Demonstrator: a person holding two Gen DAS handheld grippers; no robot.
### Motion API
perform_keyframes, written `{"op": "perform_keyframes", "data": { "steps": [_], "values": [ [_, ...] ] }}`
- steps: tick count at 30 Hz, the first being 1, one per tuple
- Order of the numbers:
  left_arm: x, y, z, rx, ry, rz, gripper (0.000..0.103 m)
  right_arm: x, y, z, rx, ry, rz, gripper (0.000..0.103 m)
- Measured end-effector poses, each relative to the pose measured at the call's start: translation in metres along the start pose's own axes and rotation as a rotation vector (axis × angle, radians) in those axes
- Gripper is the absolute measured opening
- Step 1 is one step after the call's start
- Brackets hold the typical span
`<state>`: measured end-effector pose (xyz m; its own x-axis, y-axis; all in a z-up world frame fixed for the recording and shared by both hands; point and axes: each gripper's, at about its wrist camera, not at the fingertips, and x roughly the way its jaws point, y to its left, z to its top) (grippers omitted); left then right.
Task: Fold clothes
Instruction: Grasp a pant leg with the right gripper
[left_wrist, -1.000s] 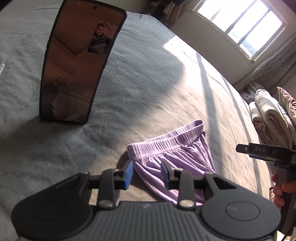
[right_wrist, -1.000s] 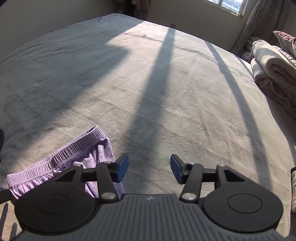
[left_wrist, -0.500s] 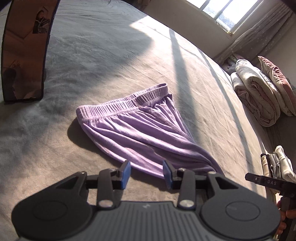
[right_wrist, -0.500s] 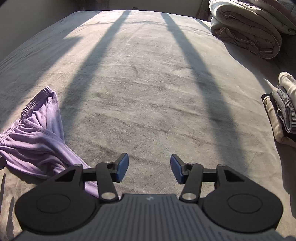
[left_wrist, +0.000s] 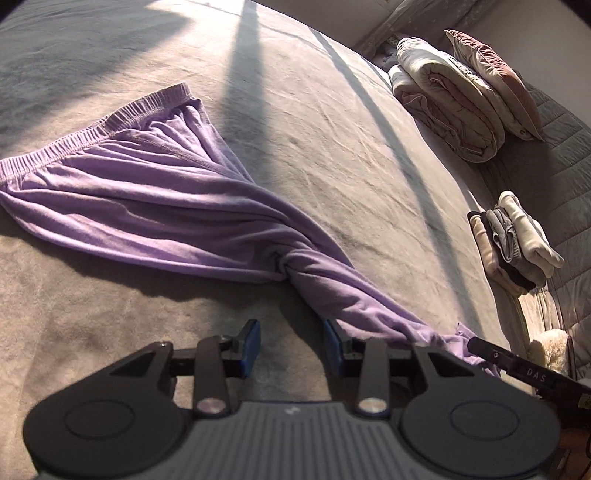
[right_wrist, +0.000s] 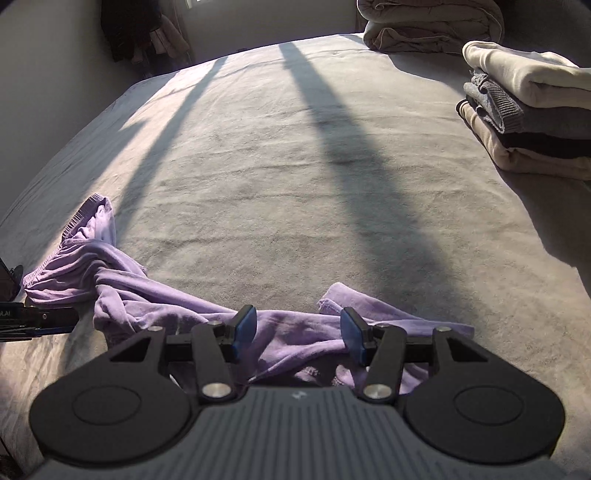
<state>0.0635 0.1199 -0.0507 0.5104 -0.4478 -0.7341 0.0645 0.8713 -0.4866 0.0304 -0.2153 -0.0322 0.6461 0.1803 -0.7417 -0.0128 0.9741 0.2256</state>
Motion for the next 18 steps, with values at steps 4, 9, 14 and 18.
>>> {"op": "perform_keyframes", "data": {
  "steps": [4,9,14,18],
  "values": [
    [0.008,-0.017,-0.007,0.043,0.002,-0.059,0.036,-0.011,-0.011,0.001,0.002,-0.012,0.070,0.055],
    [0.016,-0.031,-0.011,0.083,0.013,-0.128,0.034,-0.011,-0.004,0.005,-0.099,-0.036,0.139,0.055],
    [0.035,-0.040,-0.018,0.139,0.077,-0.091,0.034,0.007,0.006,-0.002,-0.194,0.033,0.170,0.055],
    [0.039,-0.042,-0.022,0.167,0.083,-0.071,0.034,0.016,0.013,-0.009,-0.243,0.068,0.158,0.022]
  ]
}}
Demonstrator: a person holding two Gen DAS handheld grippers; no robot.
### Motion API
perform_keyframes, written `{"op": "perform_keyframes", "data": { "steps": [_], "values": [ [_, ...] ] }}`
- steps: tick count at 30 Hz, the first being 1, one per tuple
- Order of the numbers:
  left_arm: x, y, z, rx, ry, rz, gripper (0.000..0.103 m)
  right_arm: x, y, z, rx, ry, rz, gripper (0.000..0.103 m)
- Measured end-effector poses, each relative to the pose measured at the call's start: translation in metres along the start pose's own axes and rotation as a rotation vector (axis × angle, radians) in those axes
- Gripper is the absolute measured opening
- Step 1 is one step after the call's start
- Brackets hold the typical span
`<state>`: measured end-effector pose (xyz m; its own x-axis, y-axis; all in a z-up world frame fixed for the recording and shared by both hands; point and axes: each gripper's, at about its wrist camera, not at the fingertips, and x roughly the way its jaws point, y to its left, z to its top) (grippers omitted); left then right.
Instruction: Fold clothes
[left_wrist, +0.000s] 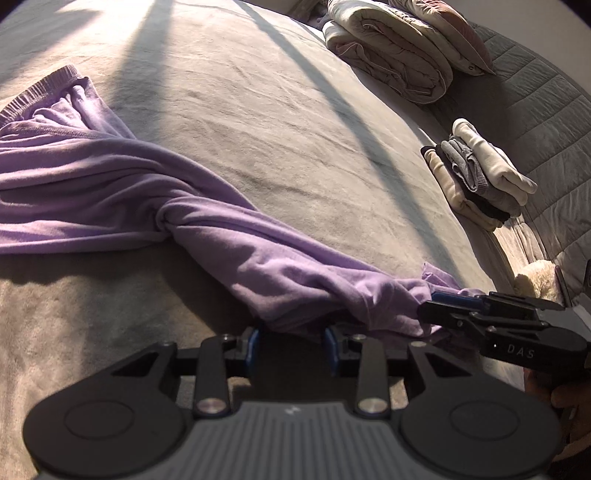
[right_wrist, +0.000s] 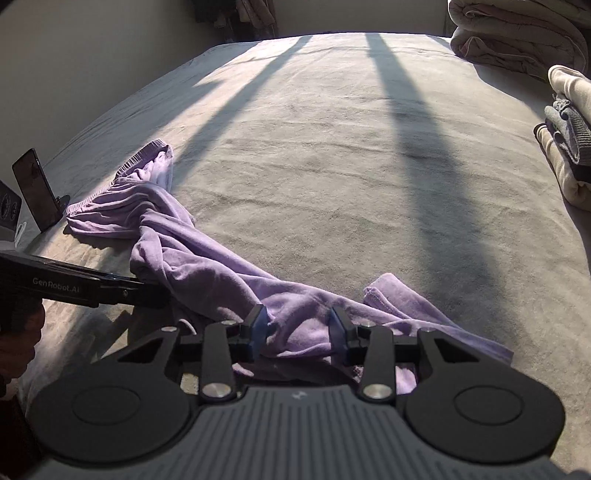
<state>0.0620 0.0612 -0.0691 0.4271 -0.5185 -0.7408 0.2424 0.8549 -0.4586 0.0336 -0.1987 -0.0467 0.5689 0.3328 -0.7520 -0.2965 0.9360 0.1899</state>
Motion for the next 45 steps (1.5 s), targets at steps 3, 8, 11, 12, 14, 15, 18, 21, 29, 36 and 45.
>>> {"op": "perform_keyframes", "data": {
  "steps": [3,8,11,12,14,15,18,21,29,36,45],
  "values": [
    [-0.003,0.002,0.001,-0.012,0.008,-0.008,0.034,-0.001,0.002,-0.002,-0.007,-0.014,-0.020,0.007],
    [-0.018,0.004,0.001,0.004,-0.005,-0.037,0.039,-0.023,0.008,-0.001,-0.012,-0.070,0.000,0.004],
    [-0.030,0.004,-0.001,0.022,-0.025,-0.036,0.045,-0.038,0.013,-0.004,-0.010,-0.097,0.038,0.004],
    [-0.033,0.005,-0.001,0.022,-0.030,-0.035,0.046,-0.041,0.015,-0.006,-0.005,-0.096,0.056,0.004],
    [-0.040,0.010,-0.002,0.010,-0.041,-0.031,0.046,-0.047,0.020,-0.011,0.004,-0.093,0.096,0.004],
    [-0.043,0.012,-0.003,0.002,-0.046,-0.029,0.046,-0.049,0.025,-0.015,0.006,-0.080,0.129,0.004],
    [-0.049,0.020,-0.003,-0.037,-0.059,-0.017,0.046,-0.049,0.038,-0.025,-0.006,-0.034,0.203,0.004],
    [-0.054,0.028,-0.003,-0.072,-0.073,-0.011,0.046,-0.040,0.049,-0.036,-0.012,0.039,0.258,0.004],
    [-0.054,0.036,0.001,-0.129,-0.084,-0.003,0.046,-0.017,0.056,-0.060,-0.033,0.160,0.266,0.005],
    [-0.044,0.032,0.003,-0.125,-0.061,-0.012,0.046,-0.033,0.041,-0.039,0.014,0.053,0.265,0.031],
    [-0.032,0.024,-0.001,-0.100,-0.018,-0.038,0.044,-0.023,0.027,-0.011,-0.026,-0.066,0.021,0.053]
  ]
}}
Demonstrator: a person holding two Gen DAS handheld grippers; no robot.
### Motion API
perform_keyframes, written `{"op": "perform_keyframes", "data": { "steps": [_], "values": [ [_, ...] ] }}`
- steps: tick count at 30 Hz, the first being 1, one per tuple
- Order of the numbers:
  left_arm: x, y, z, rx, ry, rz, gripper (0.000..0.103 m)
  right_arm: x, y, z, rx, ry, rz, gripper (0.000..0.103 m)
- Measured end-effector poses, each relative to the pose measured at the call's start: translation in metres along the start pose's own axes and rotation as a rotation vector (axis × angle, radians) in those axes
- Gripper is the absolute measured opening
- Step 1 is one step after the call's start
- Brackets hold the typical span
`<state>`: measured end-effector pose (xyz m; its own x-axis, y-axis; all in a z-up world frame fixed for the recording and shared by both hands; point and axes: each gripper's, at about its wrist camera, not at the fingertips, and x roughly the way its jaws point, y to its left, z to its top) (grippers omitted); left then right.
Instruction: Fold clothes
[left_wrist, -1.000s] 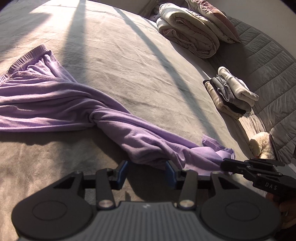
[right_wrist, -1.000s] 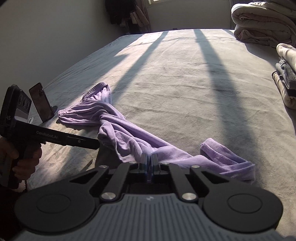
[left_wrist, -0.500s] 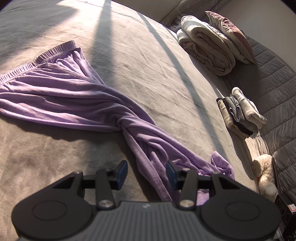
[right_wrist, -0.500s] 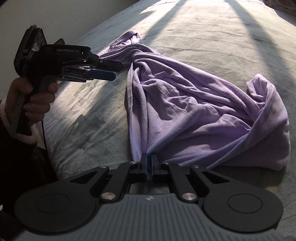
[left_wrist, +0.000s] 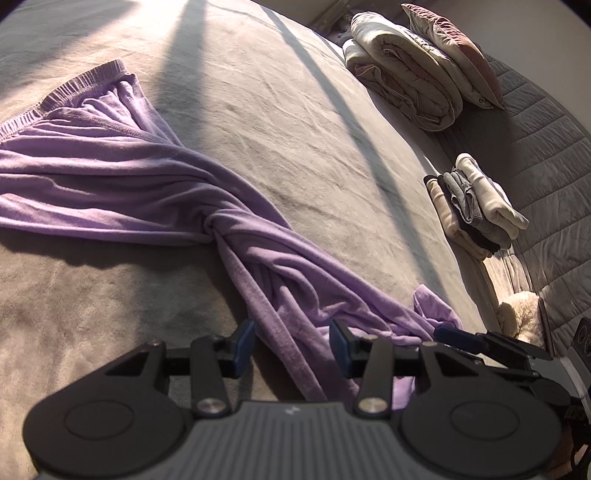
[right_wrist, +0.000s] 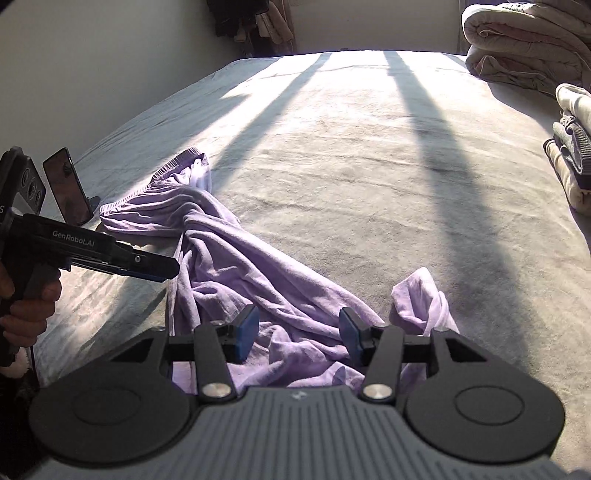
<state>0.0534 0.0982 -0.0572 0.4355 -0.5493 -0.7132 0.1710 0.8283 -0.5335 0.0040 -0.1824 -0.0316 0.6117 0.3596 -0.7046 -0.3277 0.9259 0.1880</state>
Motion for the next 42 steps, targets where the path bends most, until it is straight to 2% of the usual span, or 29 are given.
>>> {"op": "perform_keyframes", "data": {
  "steps": [4,6,8,10,11,15,17,20,22,25,29,32,38,42],
  "values": [
    [0.010,-0.003,-0.006,0.018,0.030,0.003,0.044,0.016,-0.005,-0.001,-0.052,0.015,-0.099,0.053],
    [0.015,-0.005,-0.007,0.021,0.024,-0.004,0.044,0.022,-0.006,-0.002,-0.052,0.024,-0.109,0.050],
    [0.020,-0.007,-0.008,0.020,0.014,-0.015,0.044,0.029,-0.008,-0.003,-0.052,0.033,-0.119,0.034],
    [0.025,-0.008,-0.008,0.011,0.001,-0.035,0.044,0.034,-0.010,-0.003,-0.049,0.040,-0.128,0.011],
    [0.027,-0.009,-0.008,0.004,-0.009,-0.046,0.044,0.032,-0.010,-0.002,-0.036,0.026,-0.122,0.007],
    [0.034,-0.008,-0.009,-0.041,-0.049,-0.094,0.046,0.017,-0.013,0.006,0.052,-0.042,-0.069,0.007],
    [0.031,-0.008,-0.008,-0.060,-0.045,-0.101,0.046,0.004,-0.015,0.011,0.096,-0.080,-0.028,0.007],
    [0.016,-0.008,-0.008,-0.067,-0.017,-0.112,0.047,-0.013,-0.015,0.018,0.150,-0.127,0.048,0.007],
    [-0.002,-0.004,-0.009,-0.071,-0.030,-0.137,0.050,-0.024,-0.009,0.023,0.168,-0.152,0.111,0.007],
    [-0.028,0.006,-0.008,-0.085,-0.086,-0.155,0.054,-0.036,0.003,0.025,0.157,-0.170,0.183,0.007],
    [-0.047,0.028,-0.004,-0.149,-0.134,-0.139,0.055,-0.049,0.022,0.024,0.117,-0.175,0.280,0.007],
    [-0.054,0.042,-0.003,-0.189,-0.153,-0.113,0.055,-0.050,0.037,0.020,0.099,-0.144,0.361,0.007],
    [-0.058,0.051,-0.009,-0.201,-0.152,-0.083,0.055,-0.030,0.079,0.000,0.039,0.007,0.505,0.007],
    [-0.053,0.050,-0.009,-0.196,-0.139,-0.069,0.055,-0.007,0.104,-0.014,-0.014,0.113,0.534,0.007]
  ]
}}
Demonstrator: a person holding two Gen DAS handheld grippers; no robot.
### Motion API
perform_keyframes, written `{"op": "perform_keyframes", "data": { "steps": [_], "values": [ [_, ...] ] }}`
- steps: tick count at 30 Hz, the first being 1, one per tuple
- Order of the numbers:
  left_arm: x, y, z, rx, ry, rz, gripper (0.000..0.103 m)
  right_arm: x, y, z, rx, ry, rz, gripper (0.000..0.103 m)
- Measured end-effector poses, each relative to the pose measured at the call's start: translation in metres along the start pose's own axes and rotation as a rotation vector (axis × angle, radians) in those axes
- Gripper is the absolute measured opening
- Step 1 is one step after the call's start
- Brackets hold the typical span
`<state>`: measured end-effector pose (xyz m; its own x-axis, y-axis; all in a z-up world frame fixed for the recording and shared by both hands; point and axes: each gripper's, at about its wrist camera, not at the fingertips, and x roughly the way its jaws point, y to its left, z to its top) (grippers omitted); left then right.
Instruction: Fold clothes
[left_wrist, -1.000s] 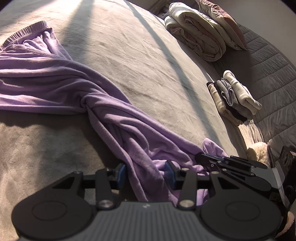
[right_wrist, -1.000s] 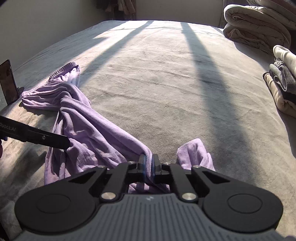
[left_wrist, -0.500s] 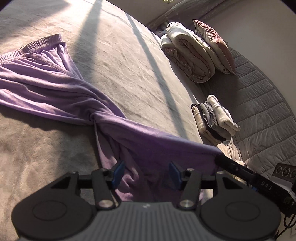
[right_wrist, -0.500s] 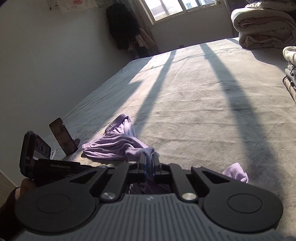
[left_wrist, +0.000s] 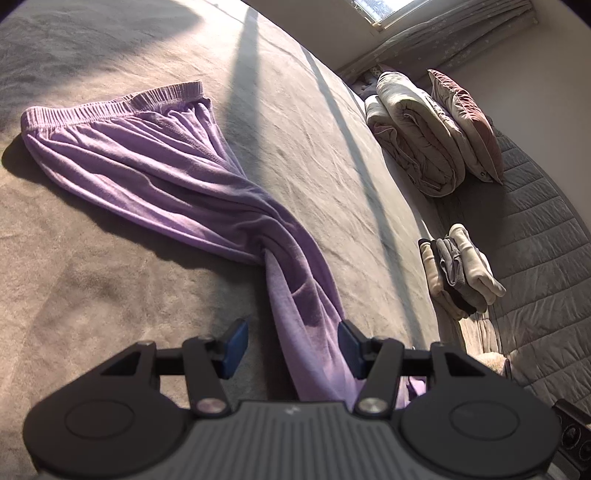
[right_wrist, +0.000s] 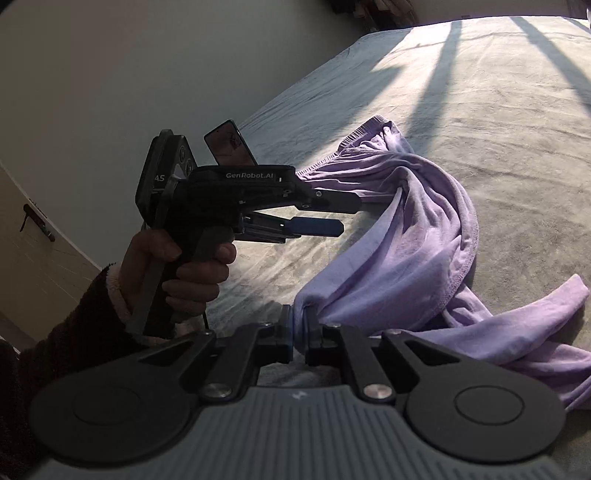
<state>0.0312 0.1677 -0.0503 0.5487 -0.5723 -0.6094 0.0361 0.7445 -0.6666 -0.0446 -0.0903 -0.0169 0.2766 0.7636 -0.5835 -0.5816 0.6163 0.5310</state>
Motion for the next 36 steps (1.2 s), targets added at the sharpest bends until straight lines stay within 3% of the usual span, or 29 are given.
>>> {"op": "perform_keyframes", "data": {
  "steps": [5,7,10,12,13,15,17,21,24,27,31,36],
  "values": [
    [0.004,-0.001,0.001,0.006,0.012,0.010,0.055,0.036,0.001,-0.015,-0.001,0.132,-0.028,0.008],
    [0.005,-0.002,0.001,0.008,0.011,0.016,0.055,0.034,-0.004,-0.012,0.012,0.137,-0.035,0.015],
    [0.003,0.001,0.002,0.000,0.003,0.022,0.055,0.032,-0.011,-0.007,0.034,0.140,-0.045,0.016],
    [0.000,0.003,0.002,-0.005,-0.004,0.029,0.055,0.020,-0.019,0.002,0.065,0.081,-0.064,0.021],
    [-0.001,0.004,0.002,-0.008,-0.008,0.033,0.055,0.015,-0.026,0.006,0.083,0.047,-0.085,0.031],
    [-0.003,0.006,0.003,-0.011,-0.014,0.040,0.055,0.004,-0.039,0.014,0.119,-0.020,-0.128,0.043],
    [-0.004,0.008,0.004,-0.013,-0.017,0.049,0.055,-0.006,-0.052,0.021,0.155,-0.084,-0.169,0.043],
    [-0.008,0.015,0.006,-0.023,-0.027,0.068,0.055,0.007,-0.078,0.024,0.219,-0.103,-0.258,0.042],
    [-0.012,0.020,0.008,-0.035,-0.038,0.080,0.055,0.023,-0.091,0.023,0.259,-0.078,-0.279,0.042],
    [-0.015,0.028,0.010,-0.044,-0.054,0.105,0.055,0.028,-0.096,0.022,0.278,-0.076,-0.267,0.025],
    [-0.013,0.047,0.016,-0.086,-0.084,0.142,0.053,0.026,-0.091,0.023,0.252,-0.092,-0.267,0.011],
    [-0.002,0.056,0.022,-0.129,-0.135,0.123,0.052,0.019,-0.088,0.027,0.237,-0.134,-0.277,0.007]
  ]
}}
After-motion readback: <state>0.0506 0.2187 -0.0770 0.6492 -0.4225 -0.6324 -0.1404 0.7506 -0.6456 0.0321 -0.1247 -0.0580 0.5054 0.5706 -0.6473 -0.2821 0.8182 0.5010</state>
